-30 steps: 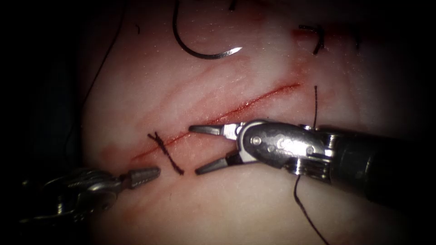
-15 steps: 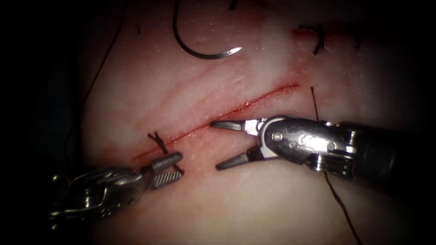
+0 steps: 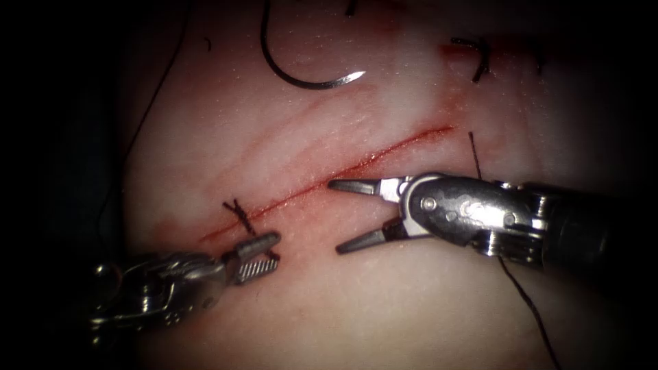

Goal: Wound Closure
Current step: Grab the suture tail with the left gripper.

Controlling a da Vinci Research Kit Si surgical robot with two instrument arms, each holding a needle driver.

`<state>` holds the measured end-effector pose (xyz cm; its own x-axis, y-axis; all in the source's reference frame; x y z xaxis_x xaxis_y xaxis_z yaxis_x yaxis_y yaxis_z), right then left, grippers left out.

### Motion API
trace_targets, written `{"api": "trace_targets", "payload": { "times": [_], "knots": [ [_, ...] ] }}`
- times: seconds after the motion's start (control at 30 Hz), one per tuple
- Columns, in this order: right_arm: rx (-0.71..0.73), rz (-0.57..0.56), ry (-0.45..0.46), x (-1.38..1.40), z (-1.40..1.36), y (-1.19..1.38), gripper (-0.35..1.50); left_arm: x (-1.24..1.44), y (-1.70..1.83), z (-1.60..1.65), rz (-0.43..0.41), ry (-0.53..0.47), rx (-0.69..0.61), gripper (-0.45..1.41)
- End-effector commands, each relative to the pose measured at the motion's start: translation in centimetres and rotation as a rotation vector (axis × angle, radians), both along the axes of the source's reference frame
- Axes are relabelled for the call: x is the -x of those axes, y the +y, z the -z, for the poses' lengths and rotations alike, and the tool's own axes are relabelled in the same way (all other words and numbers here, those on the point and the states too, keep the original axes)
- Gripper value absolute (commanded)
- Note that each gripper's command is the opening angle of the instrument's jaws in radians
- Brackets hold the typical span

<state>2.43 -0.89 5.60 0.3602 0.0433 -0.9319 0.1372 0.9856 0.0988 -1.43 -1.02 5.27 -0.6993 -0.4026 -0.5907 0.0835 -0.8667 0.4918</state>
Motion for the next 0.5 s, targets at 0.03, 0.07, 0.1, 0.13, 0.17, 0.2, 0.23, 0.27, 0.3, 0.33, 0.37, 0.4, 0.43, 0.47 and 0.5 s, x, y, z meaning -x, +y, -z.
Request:
{"api": "trace_targets", "payload": {
  "times": [0.03,0.07,0.1,0.13,0.17,0.2,0.23,0.27,0.3,0.33,0.37,0.4,0.43,0.47,0.5],
  "knots": [
    [0.002,0.001,0.002,-0.07,-0.04,0.04,1.04,0.06,0.01,-0.06,-0.016,0.0,-0.009,0.6],
    [0.002,0.001,0.002,-0.07,-0.04,0.04,1.04,0.06,-0.01,-0.08,-0.021,0.002,-0.027,0.62],
    [0.002,0.001,0.002,-0.07,-0.04,0.03,1.04,0.06,-0.03,-0.08,-0.022,0.005,-0.042,0.64],
    [0.003,0.001,0.002,-0.07,-0.04,0.03,1.04,0.06,-0.05,-0.09,-0.026,0.011,-0.046,0.65],
    [0.003,0.001,0.002,-0.07,-0.05,0.03,1.04,0.06,-0.05,-0.09,-0.03,0.019,-0.053,0.66],
    [0.003,0.001,0.002,-0.07,-0.05,0.03,1.04,0.06,-0.06,-0.09,-0.034,0.026,-0.058,0.68],
    [0.003,0.0,0.002,-0.07,-0.05,0.03,1.03,0.06,-0.04,-0.09,-0.036,0.027,-0.06,0.68],
    [0.003,0.0,0.002,-0.08,-0.05,0.03,1.03,0.06,-0.03,-0.1,-0.038,0.027,-0.061,0.68],
    [0.003,0.0,0.002,-0.08,-0.05,0.03,1.03,0.06,-0.02,-0.1,-0.039,0.026,-0.061,0.68],
    [0.003,0.0,0.001,-0.08,-0.05,0.03,1.03,0.06,0.0,-0.11,-0.04,0.026,-0.061,0.67],
    [0.003,0.0,0.001,-0.08,-0.05,0.03,1.03,0.06,0.01,-0.11,-0.041,0.025,-0.062,0.66],
    [0.003,0.0,0.001,-0.09,-0.05,0.02,1.03,0.06,0.03,-0.12,-0.039,0.028,-0.06,0.66],
    [0.003,-0.001,0.001,-0.09,-0.04,0.02,1.03,0.06,0.04,-0.12,-0.034,0.033,-0.056,0.66],
    [0.003,-0.001,0.001,-0.09,-0.04,0.02,1.03,0.05,0.05,-0.13,-0.031,0.036,-0.055,0.65],
    [0.003,-0.001,0.001,-0.1,-0.04,0.02,1.03,0.05,0.06,-0.13,-0.027,0.039,-0.053,0.64]
  ]
}}
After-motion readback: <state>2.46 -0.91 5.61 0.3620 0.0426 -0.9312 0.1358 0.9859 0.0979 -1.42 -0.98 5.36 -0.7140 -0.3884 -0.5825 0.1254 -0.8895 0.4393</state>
